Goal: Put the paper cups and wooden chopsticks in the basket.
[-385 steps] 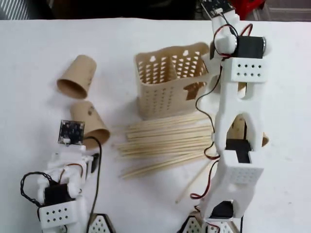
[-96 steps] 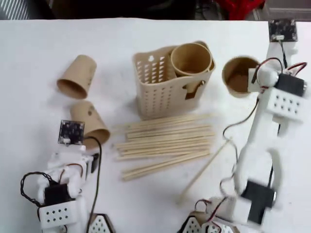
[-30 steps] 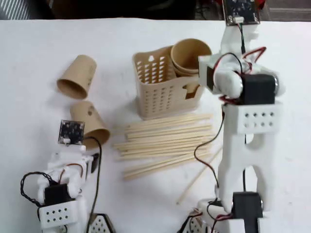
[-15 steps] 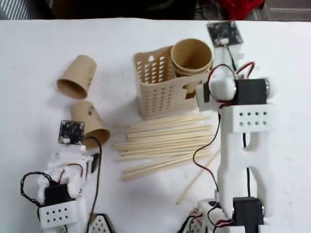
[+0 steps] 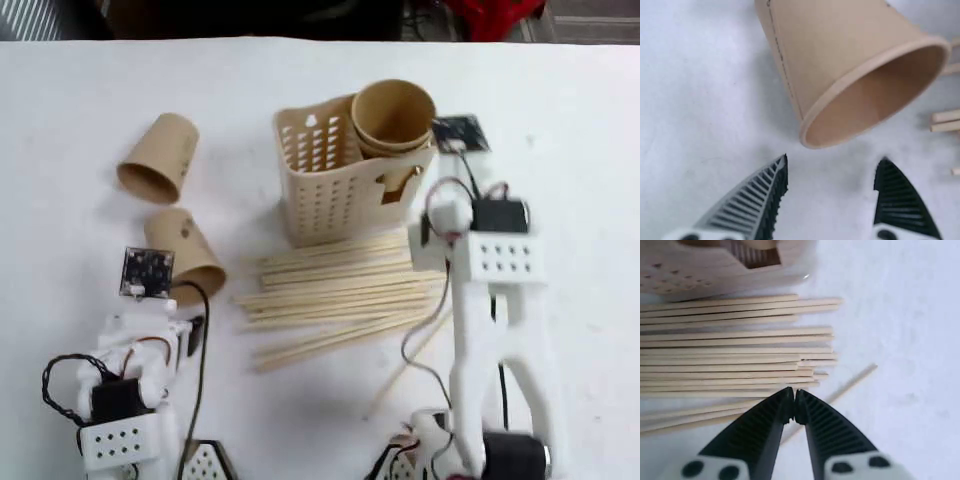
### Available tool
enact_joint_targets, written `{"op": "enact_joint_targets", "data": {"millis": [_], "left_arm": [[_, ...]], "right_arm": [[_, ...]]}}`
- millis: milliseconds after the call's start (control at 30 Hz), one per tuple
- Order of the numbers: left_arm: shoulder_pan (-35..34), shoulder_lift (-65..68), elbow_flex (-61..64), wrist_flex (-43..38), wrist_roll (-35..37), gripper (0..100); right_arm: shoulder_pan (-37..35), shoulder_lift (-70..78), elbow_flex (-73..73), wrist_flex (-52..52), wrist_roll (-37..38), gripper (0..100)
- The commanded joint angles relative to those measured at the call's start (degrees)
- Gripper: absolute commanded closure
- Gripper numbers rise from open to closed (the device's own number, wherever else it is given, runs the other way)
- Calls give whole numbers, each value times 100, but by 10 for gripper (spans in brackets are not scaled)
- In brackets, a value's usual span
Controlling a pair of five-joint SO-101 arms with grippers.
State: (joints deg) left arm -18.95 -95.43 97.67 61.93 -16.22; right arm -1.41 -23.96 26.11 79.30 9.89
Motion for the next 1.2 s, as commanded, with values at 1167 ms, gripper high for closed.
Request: {"op": "enact_joint_targets", "data": {"millis": [1167], "left_arm": [[-295,-48,-1477,440,-1714,715]], "right_arm": [[1147,-7943,6954,-892,2971,981]]}}
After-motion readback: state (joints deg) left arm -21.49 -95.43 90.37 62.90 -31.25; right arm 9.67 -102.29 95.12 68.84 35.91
